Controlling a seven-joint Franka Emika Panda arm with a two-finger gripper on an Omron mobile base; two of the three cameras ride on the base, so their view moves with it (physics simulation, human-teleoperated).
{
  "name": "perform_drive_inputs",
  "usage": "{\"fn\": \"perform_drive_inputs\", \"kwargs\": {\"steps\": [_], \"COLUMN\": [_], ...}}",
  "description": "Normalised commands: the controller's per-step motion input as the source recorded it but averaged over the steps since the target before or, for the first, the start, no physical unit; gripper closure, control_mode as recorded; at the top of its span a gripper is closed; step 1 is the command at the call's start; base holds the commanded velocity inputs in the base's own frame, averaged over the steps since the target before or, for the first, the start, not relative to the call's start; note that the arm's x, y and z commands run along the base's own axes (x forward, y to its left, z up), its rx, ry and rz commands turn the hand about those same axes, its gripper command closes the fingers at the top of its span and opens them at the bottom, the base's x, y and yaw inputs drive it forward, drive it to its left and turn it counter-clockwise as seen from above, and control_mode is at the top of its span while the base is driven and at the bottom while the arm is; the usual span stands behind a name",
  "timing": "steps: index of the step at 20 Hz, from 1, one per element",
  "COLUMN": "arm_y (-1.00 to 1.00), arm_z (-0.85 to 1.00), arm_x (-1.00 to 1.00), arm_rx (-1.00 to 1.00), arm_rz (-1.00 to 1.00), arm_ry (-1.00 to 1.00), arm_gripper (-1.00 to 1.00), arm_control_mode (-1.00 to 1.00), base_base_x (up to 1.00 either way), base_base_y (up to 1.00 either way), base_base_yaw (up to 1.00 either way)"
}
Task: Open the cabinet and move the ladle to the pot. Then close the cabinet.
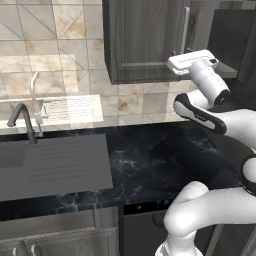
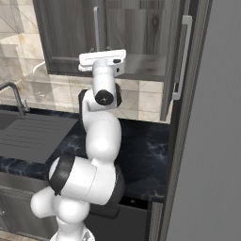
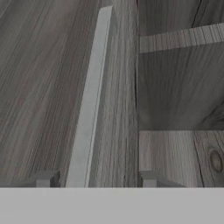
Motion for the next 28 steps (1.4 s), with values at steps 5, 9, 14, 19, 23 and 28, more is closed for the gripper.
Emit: {"fn": "perform_drive_inputs", "kwargs": {"steps": [5, 9, 14, 19, 23, 28], "arm_y": [-0.03, -0.25, -0.08, 0.00, 0.03, 0.43], "arm_z": [0.00, 0.00, 0.00, 0.00, 0.00, 0.00], "arm_x": [0.01, 0.02, -0.03, -0.06, -0.47, -0.70], "arm_rx": [0.00, 0.00, 0.08, 0.17, 0.17, 0.14], "arm_rz": [0.00, 0.00, 0.00, -0.01, -0.07, -0.20], "arm_ry": [-0.02, 0.00, 0.00, 0.01, 0.01, 0.04], "arm_gripper": [1.00, 1.00, 1.00, 1.00, 1.00, 1.00], "arm_control_mode": [-1.00, -1.00, -1.00, -1.00, -1.00, -1.00], "base_base_x": [0.00, 0.00, 0.00, 0.00, 0.00, 0.00], "base_base_y": [0.00, 0.00, 0.00, 0.00, 0.00, 0.00], "base_base_yaw": [0.00, 0.00, 0.00, 0.00, 0.00, 0.00]}}
